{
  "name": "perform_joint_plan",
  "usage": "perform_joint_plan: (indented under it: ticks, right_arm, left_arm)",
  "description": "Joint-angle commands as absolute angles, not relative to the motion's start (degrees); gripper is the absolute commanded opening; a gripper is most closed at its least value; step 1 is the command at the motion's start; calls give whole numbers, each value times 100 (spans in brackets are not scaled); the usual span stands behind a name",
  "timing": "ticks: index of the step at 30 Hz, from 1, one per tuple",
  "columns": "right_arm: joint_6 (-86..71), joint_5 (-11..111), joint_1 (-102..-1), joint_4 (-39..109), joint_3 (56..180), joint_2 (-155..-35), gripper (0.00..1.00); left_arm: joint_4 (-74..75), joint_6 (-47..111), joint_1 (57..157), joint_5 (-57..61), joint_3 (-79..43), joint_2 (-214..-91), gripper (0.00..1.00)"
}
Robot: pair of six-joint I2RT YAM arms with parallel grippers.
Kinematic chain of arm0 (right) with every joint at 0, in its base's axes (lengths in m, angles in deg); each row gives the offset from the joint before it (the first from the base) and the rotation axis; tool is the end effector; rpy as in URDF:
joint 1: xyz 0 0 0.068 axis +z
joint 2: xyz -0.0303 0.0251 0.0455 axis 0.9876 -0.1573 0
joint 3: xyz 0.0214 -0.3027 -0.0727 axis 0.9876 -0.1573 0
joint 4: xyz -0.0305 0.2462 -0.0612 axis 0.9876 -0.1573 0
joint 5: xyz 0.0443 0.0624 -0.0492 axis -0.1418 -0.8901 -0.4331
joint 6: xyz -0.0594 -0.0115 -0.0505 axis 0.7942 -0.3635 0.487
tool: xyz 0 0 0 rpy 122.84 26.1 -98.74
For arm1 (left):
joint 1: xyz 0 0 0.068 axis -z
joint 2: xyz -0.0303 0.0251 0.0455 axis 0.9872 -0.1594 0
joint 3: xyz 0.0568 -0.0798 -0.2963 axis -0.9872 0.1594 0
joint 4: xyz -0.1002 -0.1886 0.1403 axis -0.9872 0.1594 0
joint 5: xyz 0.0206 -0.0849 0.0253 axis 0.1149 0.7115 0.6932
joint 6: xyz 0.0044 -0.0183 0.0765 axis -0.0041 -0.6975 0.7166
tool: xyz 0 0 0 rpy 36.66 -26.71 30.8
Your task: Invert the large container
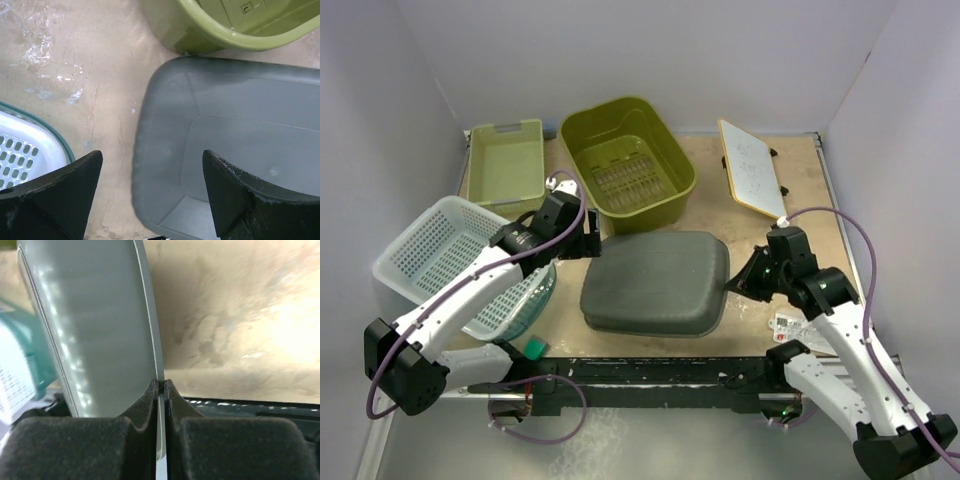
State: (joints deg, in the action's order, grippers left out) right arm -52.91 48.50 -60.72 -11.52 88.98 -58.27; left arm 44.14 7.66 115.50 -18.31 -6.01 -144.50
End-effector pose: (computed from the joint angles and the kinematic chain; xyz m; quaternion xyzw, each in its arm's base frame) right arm 0.1261 0.0575 0.2959 0.2272 0.8937 0.2824 0.2645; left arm 0.2067 -0.1256 0.3188 -0.0469 0.9302 -0.1213 0.3432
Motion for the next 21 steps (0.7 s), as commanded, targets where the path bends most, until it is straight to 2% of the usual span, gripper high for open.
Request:
perform_joint_plan:
  ticks: [1, 9, 15, 18, 21]
  right_arm:
    - [-4717, 6495, -6091, -1799, 9239, -5821, 6]
    - [-4555, 7699, -6091, -1897, 9368, -6063, 11]
    - [-4521, 7937, -6091, -1855, 9359, -6071, 17]
    - [-4492, 7982, -6091, -1893, 9368, -6103, 34]
    - [-4466, 7997, -6091, -1908, 9371, -6102, 60]
  left_arm:
    - [4091, 808, 11557, -1802, -467, -14400, 78]
    - [3307, 412, 11597, -1053, -66, -14838, 77]
    - [2823, 97, 11620, -703, 211, -14938, 76]
    - [2639, -50, 11660, -612, 400, -14928, 76]
    - [2300, -307, 11747, -524, 720, -14899, 76]
